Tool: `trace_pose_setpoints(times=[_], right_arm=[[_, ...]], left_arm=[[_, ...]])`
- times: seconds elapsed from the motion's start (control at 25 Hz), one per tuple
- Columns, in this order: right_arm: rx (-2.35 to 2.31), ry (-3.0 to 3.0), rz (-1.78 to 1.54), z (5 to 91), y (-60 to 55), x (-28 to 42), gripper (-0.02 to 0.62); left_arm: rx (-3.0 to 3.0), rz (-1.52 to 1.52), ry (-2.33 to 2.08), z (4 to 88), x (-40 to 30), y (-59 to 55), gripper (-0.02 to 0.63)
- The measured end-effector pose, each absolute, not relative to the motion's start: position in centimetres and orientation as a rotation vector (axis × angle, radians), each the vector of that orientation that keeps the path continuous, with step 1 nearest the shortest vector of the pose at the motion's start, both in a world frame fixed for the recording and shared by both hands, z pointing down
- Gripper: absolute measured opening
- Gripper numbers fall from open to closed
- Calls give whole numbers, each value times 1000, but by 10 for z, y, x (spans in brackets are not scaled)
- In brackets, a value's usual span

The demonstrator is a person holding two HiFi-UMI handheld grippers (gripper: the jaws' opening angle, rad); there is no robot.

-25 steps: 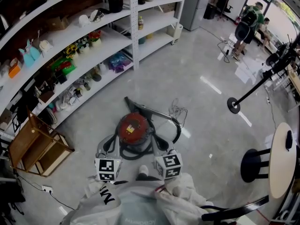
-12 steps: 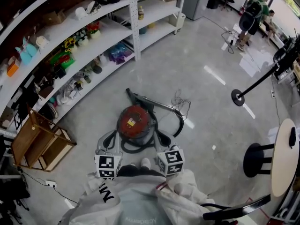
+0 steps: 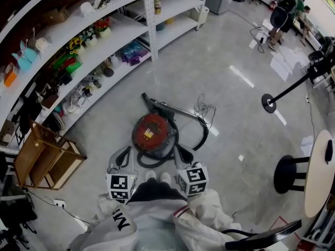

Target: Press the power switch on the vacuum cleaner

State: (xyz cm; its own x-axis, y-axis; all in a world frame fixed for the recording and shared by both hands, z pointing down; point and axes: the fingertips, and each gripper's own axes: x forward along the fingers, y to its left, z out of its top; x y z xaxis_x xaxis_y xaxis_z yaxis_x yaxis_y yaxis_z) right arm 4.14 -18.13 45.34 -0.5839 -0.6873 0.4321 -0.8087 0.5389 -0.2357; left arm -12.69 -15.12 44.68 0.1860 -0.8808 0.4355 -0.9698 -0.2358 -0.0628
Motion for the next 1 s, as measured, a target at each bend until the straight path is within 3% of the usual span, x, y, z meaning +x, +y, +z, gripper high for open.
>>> trace_pose_setpoints(times=[1.0], right_arm=[[1258, -2318, 703, 515, -177, 38, 0]], left_arm=[[2182, 636, -1622, 535, -141, -170, 0]])
